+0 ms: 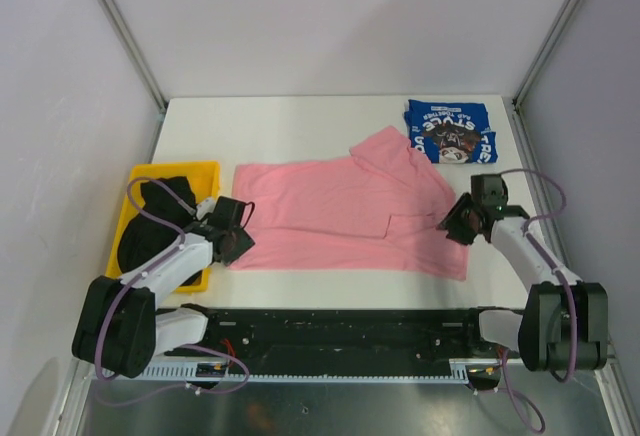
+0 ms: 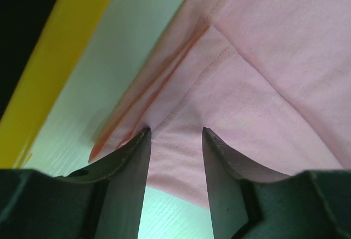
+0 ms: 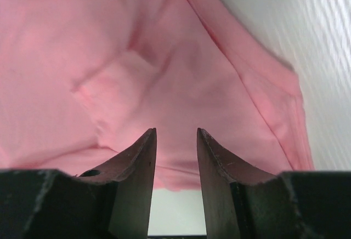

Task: Fold and stack the t-shirts
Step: Fold the flattened tshirt in 1/3 of the way

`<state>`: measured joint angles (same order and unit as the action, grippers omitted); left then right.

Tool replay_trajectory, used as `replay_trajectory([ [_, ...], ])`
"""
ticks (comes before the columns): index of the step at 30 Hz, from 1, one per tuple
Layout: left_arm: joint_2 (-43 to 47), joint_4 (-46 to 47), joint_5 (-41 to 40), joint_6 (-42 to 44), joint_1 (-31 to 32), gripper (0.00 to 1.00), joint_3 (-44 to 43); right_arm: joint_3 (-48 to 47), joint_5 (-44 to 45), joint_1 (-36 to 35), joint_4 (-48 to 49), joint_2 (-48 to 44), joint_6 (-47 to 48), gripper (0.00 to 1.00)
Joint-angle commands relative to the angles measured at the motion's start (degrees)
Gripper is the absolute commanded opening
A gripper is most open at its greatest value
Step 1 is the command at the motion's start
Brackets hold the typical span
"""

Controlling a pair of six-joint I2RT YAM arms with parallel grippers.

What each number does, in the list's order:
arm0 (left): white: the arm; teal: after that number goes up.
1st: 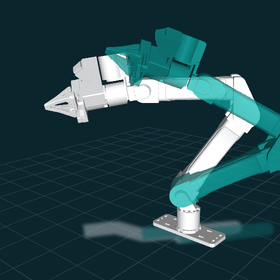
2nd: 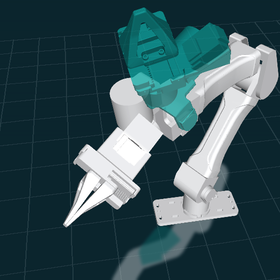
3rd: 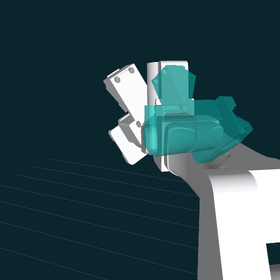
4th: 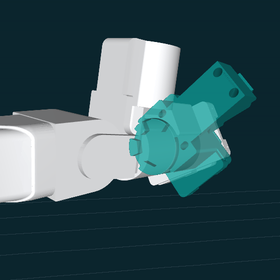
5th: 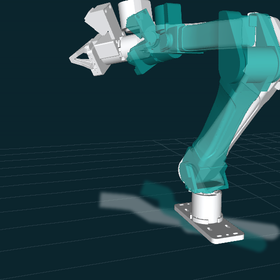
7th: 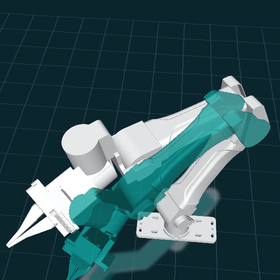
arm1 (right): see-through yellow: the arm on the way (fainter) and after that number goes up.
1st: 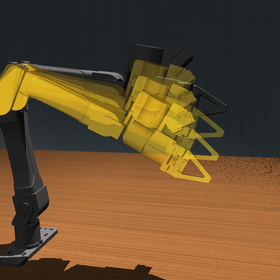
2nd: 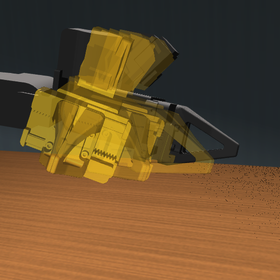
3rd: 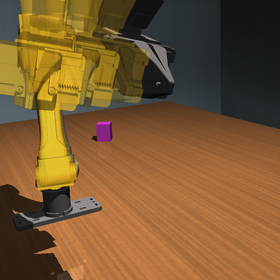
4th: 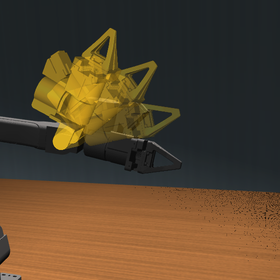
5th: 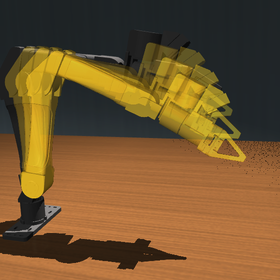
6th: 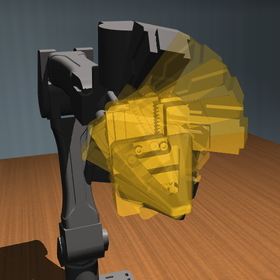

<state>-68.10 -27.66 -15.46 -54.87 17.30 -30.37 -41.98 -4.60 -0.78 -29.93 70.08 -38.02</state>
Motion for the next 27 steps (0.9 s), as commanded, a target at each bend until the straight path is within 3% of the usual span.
replay_trajectory([
  [1, 0.0, -7.3, -3.4, -1.0, -0.1, 0.49, 2.4, 7.3, 0.4, -1.7, -1.1, -6.3, -5.3, 0.4],
  [10, 0.1, -8.1, -3.0, -1.7, 0.0, 0.49, 2.7, 16.6, 2.3, 1.9, -2.7, -12.4, -11.1, 0.39],
  [17, 1.2, -10.5, -3.6, -3.9, -0.1, 0.5, 2.8, 17.4, 6.8, 5.4, -9.9, -12.7, -14.3, 0.39],
  [27, 4.0, -13.6, -2.8, -5.4, 0.0, 0.51, 2.7, 16.8, 5.5, 8.5, -19.3, -19.5, -16.0, 0.4],
])
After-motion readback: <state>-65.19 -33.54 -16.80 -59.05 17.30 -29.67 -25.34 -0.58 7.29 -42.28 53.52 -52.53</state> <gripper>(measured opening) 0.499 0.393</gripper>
